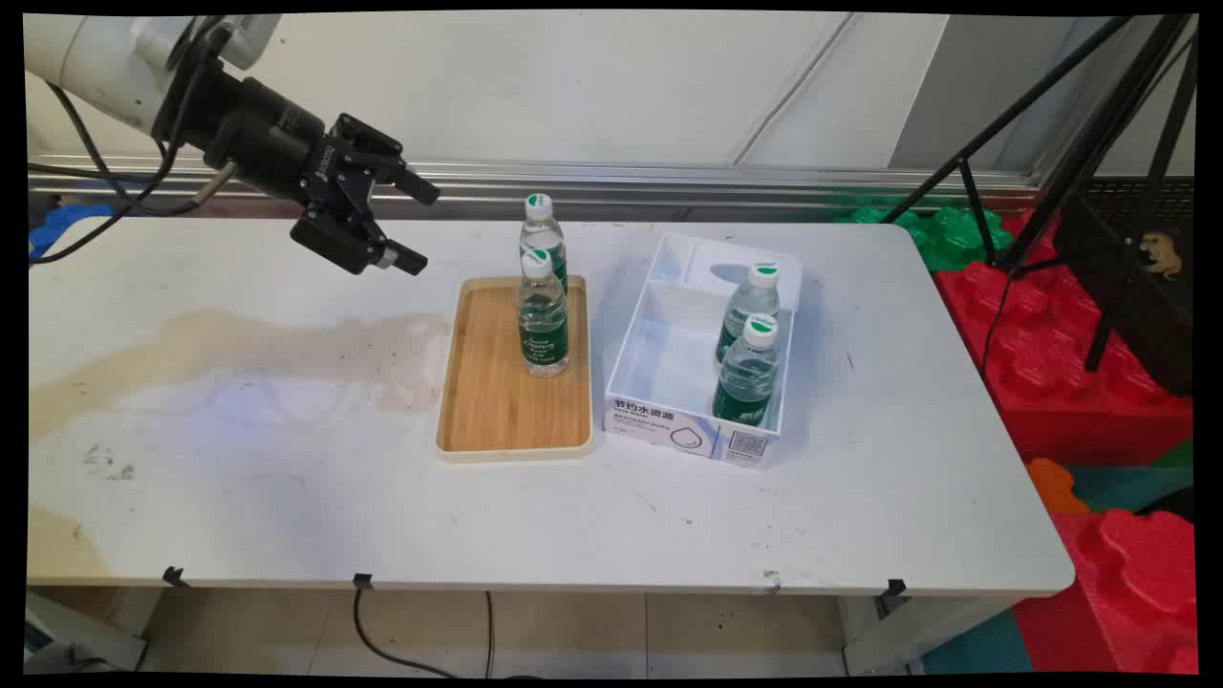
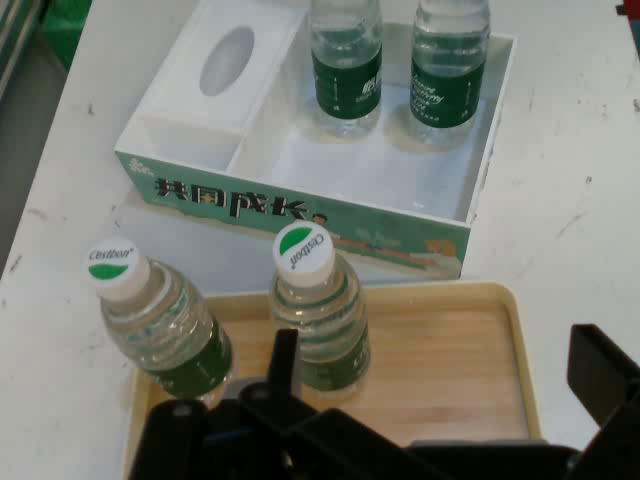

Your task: Pick up the green bottle from the white box

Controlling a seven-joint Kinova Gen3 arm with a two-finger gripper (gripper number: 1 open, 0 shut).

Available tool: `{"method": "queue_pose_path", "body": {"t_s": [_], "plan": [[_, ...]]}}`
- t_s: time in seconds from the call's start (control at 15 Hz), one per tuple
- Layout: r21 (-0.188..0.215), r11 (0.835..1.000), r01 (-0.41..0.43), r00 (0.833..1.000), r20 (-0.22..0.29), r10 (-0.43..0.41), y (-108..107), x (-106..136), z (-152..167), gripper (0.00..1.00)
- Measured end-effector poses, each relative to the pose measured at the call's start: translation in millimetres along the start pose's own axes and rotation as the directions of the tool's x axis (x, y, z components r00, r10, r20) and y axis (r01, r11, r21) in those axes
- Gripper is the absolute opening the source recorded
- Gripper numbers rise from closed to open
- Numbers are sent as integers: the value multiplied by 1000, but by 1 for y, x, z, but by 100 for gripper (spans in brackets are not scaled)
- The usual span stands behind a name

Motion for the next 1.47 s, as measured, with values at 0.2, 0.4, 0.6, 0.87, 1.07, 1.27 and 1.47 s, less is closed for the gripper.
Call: {"method": "queue_pose_path", "body": {"t_s": [0.2,0.4,0.6,0.87,1.07,1.27,1.47], "plan": [[-4,1000,-6,1000,-8,6,0,4,0,100],[-7,1000,-20,1000,-17,20,0,10,0,100],[-12,999,-45,999,-31,44,-1,21,3,100],[-25,997,-74,996,-43,73,-1,35,13,100],[-35,995,-90,995,-49,89,-1,44,25,100],[-50,993,-110,993,-51,107,-1,55,44,100],[-67,990,-125,991,-53,121,1,67,69,100]]}}
